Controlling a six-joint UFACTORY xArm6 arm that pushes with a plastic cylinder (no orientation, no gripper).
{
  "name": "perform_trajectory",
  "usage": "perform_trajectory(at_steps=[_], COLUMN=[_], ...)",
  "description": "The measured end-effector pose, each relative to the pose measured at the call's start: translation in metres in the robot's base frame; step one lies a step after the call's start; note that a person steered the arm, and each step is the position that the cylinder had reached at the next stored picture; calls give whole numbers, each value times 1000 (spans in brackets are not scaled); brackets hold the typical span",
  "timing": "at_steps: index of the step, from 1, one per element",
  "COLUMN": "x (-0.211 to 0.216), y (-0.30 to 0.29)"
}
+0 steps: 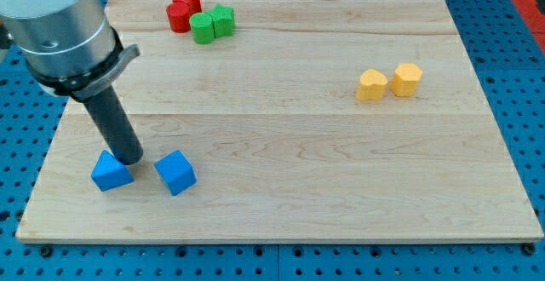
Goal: Push the blue cube into the blue triangle
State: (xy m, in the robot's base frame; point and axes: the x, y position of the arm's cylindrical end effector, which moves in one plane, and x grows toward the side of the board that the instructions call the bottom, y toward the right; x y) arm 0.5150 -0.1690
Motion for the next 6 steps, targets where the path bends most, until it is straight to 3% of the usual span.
perform_trajectory(at_steps=[1,2,5,6], x=[-25,12,25,10], y=[88,122,-8,49])
